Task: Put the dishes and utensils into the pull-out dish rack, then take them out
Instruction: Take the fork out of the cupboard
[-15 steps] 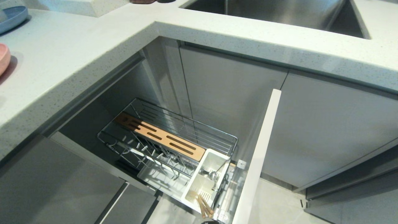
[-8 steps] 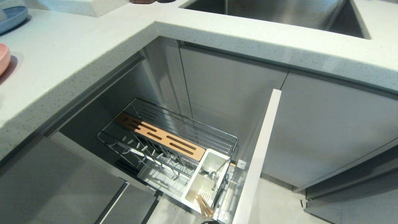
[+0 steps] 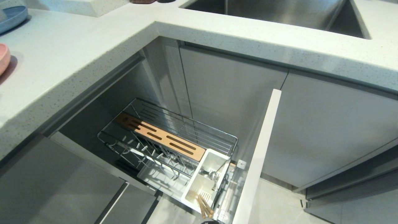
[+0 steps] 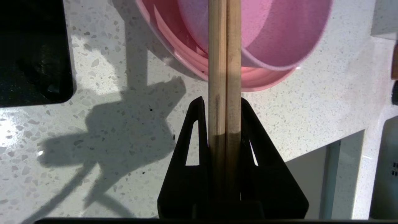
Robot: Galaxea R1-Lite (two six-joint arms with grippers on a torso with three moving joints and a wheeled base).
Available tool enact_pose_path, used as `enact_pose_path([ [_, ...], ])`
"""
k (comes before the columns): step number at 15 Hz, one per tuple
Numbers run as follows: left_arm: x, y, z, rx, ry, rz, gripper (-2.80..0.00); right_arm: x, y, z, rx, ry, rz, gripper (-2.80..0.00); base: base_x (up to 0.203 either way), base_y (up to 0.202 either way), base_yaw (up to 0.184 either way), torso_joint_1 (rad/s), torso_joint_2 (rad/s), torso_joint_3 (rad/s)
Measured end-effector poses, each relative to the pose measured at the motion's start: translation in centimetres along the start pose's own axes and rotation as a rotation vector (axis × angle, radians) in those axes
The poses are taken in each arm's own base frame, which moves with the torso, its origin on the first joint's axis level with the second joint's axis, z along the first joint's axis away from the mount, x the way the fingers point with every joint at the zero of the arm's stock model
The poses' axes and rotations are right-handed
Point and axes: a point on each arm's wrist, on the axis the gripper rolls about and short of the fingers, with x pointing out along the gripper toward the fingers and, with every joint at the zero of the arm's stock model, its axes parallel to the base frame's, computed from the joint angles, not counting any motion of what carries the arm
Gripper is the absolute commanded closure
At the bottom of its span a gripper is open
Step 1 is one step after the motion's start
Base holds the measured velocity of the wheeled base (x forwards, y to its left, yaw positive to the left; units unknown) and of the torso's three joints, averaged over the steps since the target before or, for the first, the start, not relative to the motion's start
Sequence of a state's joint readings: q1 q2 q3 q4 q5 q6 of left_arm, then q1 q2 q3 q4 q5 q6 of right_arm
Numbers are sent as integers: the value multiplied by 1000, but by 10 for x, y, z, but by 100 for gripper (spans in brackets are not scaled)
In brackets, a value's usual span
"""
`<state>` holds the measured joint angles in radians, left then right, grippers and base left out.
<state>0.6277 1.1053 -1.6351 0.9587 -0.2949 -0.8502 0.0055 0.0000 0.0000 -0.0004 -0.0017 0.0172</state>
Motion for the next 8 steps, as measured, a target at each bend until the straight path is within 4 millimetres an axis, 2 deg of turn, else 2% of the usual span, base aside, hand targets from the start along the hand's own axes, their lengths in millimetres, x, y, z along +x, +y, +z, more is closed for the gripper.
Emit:
enact_pose_path([
  [8,-2,5,-1,-56,-33,35,0,0,0,0,0,0,0,0,0,0,0,0,0,0],
])
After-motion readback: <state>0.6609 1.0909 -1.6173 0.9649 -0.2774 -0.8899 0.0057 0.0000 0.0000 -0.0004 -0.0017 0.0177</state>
